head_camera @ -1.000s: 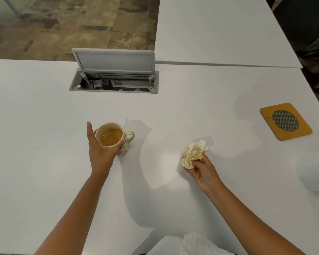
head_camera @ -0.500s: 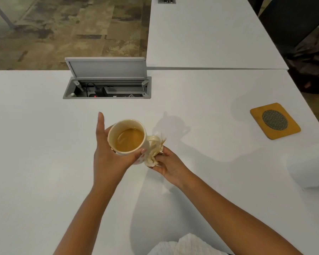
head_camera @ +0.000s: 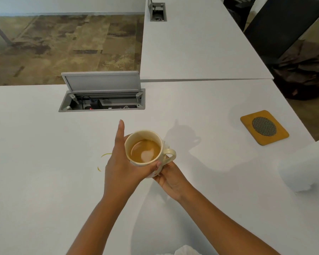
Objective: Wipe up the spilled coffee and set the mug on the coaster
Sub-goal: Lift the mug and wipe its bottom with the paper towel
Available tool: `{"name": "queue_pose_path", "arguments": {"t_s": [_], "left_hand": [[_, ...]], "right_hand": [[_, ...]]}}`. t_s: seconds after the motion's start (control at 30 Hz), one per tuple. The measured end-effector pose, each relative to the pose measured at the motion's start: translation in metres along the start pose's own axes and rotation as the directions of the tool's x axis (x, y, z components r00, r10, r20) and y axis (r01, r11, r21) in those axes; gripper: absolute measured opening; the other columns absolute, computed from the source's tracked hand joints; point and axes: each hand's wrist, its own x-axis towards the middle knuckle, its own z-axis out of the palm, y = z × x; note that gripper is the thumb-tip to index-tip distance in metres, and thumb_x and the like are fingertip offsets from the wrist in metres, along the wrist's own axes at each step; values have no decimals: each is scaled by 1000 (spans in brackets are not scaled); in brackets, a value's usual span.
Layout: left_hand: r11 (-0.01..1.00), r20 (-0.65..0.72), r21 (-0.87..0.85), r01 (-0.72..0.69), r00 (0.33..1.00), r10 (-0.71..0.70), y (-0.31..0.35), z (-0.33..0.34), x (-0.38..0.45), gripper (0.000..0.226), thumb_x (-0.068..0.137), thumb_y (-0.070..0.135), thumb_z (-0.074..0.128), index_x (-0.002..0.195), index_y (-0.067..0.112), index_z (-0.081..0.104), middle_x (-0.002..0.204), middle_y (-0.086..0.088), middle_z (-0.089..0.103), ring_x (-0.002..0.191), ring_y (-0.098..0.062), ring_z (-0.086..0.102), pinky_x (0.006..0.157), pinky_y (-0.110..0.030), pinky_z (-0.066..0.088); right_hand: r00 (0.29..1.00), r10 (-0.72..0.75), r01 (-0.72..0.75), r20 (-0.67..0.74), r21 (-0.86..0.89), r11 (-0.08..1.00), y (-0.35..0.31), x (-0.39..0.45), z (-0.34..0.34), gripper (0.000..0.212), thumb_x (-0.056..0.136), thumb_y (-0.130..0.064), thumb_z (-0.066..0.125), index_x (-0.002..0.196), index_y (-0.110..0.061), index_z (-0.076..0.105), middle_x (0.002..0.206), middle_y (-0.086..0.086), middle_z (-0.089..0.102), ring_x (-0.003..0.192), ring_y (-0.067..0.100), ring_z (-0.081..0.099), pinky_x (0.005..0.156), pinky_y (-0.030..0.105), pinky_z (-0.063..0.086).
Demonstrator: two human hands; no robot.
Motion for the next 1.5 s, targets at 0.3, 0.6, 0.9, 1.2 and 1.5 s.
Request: {"name": "queue_pose_path", "arguments": {"t_s": [0.3,0.6,0.9,1.2,1.5], "left_hand": [[997,47,-51,-52,997,55,16,-4,5,116,40,77,65,130,63,-6,102,55,40,91,19,51,69,-8,38],[993,109,-67,-93,989,100,15,-13,10,118,42,73,67,135,56,-3,106,45,45,97,18,50,75,-13,43],[993,111,-18,-114,987,116,8,-19,16,115,44,73,66,135,57,-2,107,44,42,98,11,49,78,-22,45],[994,109,-24,-107,988,109,8,-20,14,110,44,79,64,131,60,-1,105,44,43,96,14,50,76,-18,44],[989,160,-4,-145,977,144,10,-12,12,114,43,78,64,133,57,-3,108,49,37,105,-1,50,75,-11,40]], "right_hand": [[985,70,-107,159,238,965,-5,0,5,38,85,-33,57,120,-19,57,111,4,69,105,16,65,78,27,56],[930,241,-291,277,156,944,-14,-3,3,37,79,-28,70,114,-20,61,101,2,68,85,12,64,74,21,54],[860,385,-437,334,93,895,-17,-10,-16,28,91,-2,46,113,-10,62,106,10,63,88,16,63,74,23,56],[911,314,-372,267,207,905,-36,-22,-38,47,52,-6,88,96,-3,72,90,12,71,74,17,67,61,23,57],[957,219,-251,192,166,954,-39,-13,-39,46,72,-7,73,116,-12,61,115,10,59,99,18,54,82,24,51]]}}
